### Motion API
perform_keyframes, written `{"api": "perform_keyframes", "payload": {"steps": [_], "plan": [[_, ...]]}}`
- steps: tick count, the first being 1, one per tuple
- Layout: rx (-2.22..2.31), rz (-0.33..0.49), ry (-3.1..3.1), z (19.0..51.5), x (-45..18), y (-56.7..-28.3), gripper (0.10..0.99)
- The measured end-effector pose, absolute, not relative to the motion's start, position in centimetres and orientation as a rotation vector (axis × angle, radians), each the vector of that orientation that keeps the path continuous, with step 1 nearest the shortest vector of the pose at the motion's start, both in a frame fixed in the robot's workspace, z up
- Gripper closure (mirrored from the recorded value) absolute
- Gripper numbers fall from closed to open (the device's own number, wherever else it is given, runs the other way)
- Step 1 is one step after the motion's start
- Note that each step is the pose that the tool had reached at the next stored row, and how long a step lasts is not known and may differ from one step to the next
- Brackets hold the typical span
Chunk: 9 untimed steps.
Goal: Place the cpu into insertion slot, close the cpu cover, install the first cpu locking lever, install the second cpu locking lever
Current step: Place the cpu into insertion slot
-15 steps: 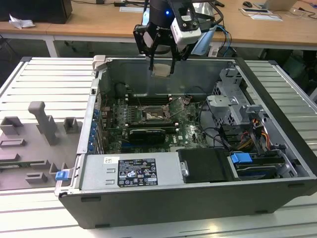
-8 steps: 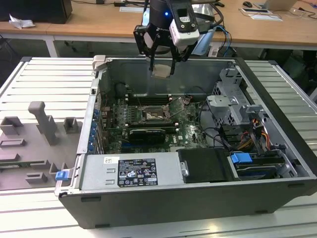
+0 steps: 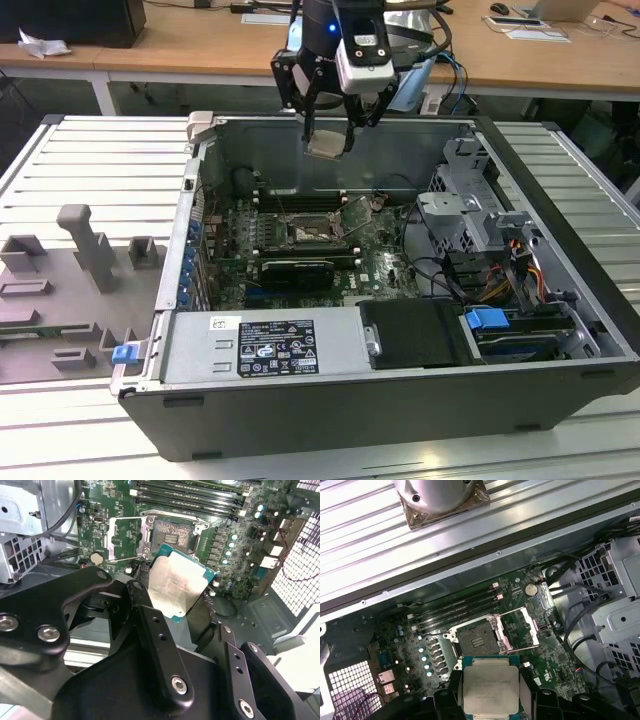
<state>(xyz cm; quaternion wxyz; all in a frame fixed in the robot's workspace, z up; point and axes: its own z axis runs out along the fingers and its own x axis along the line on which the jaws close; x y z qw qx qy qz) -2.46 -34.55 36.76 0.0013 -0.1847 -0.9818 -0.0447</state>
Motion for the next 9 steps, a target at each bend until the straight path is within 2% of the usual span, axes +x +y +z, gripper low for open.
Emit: {"api": "perform_keyframes", "payload": {"steps": [9], "plan": [[-0.669, -0.14, -3.066, 36.74, -2.46, -34.55, 0.545]]}}
